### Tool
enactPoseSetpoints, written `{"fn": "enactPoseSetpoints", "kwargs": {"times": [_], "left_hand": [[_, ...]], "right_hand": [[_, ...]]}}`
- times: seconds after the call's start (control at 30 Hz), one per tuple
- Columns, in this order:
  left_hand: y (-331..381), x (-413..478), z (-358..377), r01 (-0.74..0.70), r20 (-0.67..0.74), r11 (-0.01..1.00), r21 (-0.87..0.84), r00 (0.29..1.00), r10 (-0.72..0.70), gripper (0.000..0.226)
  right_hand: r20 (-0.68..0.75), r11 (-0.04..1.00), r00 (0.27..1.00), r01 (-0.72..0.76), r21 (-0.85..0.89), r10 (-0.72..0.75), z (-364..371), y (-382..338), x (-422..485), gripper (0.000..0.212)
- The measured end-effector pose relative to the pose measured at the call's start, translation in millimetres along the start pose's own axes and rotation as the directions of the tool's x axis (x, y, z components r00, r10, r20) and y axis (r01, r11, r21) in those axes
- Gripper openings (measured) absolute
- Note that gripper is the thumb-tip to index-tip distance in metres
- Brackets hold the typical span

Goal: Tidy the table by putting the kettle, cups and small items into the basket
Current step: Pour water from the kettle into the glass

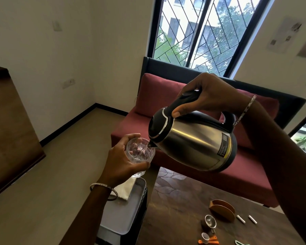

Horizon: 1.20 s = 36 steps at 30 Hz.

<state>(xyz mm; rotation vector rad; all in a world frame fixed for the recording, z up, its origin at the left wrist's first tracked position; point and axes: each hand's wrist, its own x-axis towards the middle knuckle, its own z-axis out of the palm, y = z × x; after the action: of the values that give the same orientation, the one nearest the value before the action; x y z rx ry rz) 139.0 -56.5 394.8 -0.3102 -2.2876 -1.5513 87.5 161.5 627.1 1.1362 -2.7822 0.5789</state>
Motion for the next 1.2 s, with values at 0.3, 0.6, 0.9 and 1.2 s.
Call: {"fn": "enactPoseSetpoints", "kwargs": {"times": [0.3, 0.6, 0.9, 1.2], "left_hand": [[3.5, -0.5, 2.9, -0.013, -0.002, 1.000, 0.003, 1.000, 0.013, 0.085], [1.6, -2.0, 2.8, -0.006, -0.011, 1.000, 0.013, 1.000, 0.007, 0.085], [1.2, -3.3, 2.0, 0.002, -0.009, 1.000, 0.007, 1.000, -0.002, 0.085], [-0.1, -3.6, 2.0, 0.011, 0.012, 1.000, -0.017, 1.000, -0.011, 0.086]], "right_hand": [[-0.012, 1.000, 1.000, -0.005, 0.003, 0.005, -2.4, 1.2, -3.2, 0.043], [0.007, 1.000, 1.000, -0.008, 0.000, 0.008, -1.7, -0.2, -3.6, 0.044], [0.023, 1.000, 1.000, 0.006, -0.027, -0.006, 0.8, 0.7, -1.7, 0.047], [0.027, 0.998, 1.000, 0.006, -0.057, -0.004, 2.3, 3.3, 1.0, 0.046]]}}
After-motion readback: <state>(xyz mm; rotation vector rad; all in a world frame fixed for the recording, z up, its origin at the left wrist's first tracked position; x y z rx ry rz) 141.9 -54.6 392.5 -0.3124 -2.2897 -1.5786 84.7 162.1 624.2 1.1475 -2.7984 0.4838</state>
